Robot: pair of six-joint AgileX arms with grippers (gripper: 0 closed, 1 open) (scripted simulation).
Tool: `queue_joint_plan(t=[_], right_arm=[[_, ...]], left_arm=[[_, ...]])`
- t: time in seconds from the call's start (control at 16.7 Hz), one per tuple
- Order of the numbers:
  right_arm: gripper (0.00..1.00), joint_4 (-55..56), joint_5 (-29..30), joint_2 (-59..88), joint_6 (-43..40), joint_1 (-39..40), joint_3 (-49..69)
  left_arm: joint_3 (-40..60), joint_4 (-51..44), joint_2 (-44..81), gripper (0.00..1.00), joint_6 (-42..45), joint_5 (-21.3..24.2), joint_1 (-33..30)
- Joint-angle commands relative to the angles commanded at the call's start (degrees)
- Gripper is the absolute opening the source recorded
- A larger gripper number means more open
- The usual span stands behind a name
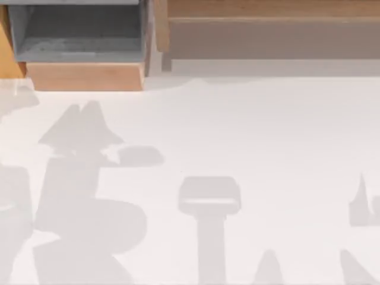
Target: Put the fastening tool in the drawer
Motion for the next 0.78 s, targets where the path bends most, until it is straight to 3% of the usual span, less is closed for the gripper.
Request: queue_joint_plan(t=[0.42,0.78], right_arm=[[1.00,0.0,0.0,0.0,0.0,0.0,0.0],[1.00,0.0,0.0,0.0,0.0,0.0,0.0]], left_arm=[[13.1,13.8,27.1,1.00,18.7,5.7,4.3],[15.5,16.4,32.1,1.00,22.1,6.7,5.0]])
